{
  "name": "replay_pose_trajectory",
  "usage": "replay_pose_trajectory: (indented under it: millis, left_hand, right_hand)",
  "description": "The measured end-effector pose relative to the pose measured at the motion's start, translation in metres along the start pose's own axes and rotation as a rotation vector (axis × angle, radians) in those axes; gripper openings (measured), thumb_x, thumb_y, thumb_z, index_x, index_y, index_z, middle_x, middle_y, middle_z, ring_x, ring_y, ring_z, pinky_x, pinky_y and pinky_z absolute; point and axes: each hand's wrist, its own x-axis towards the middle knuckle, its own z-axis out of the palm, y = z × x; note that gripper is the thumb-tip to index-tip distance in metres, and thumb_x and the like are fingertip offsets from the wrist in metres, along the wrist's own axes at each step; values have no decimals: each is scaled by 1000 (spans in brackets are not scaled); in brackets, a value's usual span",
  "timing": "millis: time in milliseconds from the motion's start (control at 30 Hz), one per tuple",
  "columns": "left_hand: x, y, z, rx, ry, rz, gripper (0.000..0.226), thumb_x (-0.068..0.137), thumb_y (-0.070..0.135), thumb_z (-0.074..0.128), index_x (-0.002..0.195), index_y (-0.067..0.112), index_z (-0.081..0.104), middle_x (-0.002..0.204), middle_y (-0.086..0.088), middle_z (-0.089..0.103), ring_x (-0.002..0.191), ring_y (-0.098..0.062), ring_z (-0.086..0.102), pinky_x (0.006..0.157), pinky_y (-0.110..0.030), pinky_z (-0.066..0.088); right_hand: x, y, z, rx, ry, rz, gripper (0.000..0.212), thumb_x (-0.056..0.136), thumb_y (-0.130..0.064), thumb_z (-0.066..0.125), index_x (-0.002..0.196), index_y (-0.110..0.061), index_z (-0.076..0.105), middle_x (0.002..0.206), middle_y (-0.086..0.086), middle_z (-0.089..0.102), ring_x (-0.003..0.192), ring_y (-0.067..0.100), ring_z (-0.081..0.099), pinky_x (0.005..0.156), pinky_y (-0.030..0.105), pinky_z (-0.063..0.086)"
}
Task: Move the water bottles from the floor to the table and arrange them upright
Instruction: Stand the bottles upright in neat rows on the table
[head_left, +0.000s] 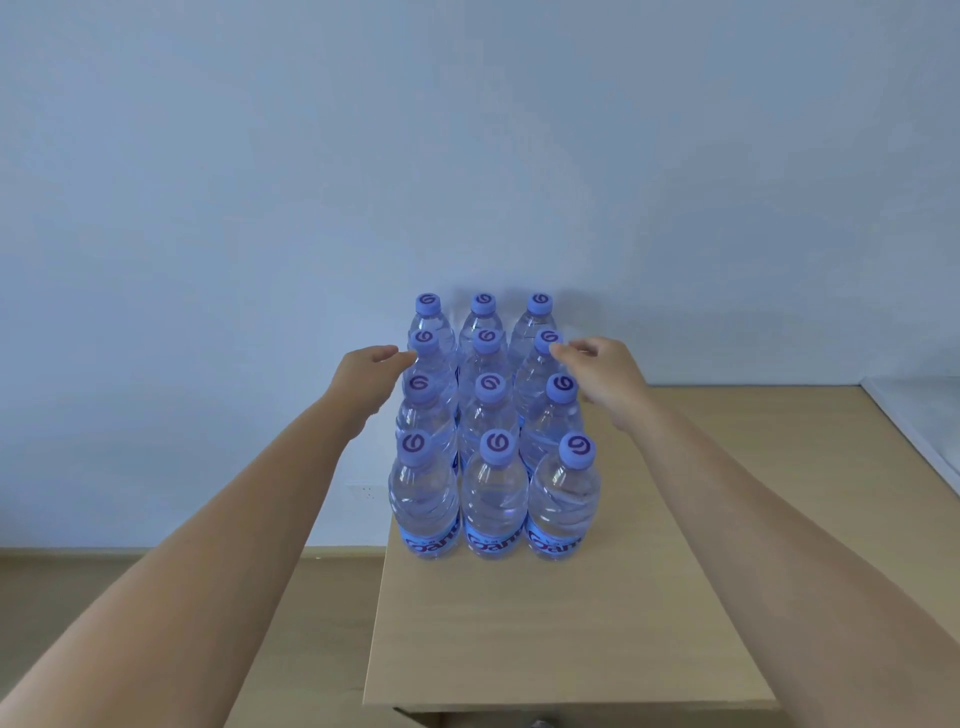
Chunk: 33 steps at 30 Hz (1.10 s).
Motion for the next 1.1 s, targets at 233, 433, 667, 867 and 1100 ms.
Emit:
replay_pose_trajectory:
  millis: [233, 433, 667, 867, 1100]
  left_hand:
    - [23, 1, 14, -30, -67, -70, 36, 83, 56, 55, 106, 29, 61, 105, -1, 56, 102, -25, 53, 93, -42, 45]
    - [40, -7, 18, -2, 30, -36, 40, 80, 54, 60, 93, 16, 65, 75, -1, 54, 75, -20, 51, 71, -34, 45]
    - [50, -4, 10, 27, -34, -143, 54, 76, 62, 59, 103, 15, 61, 102, -7, 60, 88, -24, 59, 84, -41, 47]
    - [71, 11, 6, 29, 25, -130, 55, 80, 62, 53, 111, 16, 54, 107, -7, 55, 98, -27, 53, 83, -39, 41]
    - [97, 24, 12, -29, -43, -166, 43, 80, 50, 62, 112, 22, 55, 109, -6, 55, 99, -27, 54, 82, -38, 42]
  right_hand:
    - [27, -1, 5, 1, -125, 61, 42, 83, -52, 55, 92, -12, 64, 78, 3, 53, 73, 19, 51, 69, 32, 43]
    - [36, 7, 7, -32, -108, 66, 46, 80, -55, 56, 57, -18, 40, 52, -4, 35, 53, 15, 37, 62, 29, 37]
    - [48, 10, -1, 7, -127, 118, 78, 79, -64, 50, 111, 6, 57, 109, 21, 64, 93, 41, 63, 89, 48, 49]
    - [69, 1, -2, 66, -86, 154, 81, 82, -61, 50, 126, 7, 46, 129, 24, 51, 111, 41, 54, 93, 54, 47]
    - [91, -5, 3, 121, -165, 146, 53, 85, -49, 56, 125, -16, 53, 125, -2, 51, 104, 21, 50, 76, 34, 45]
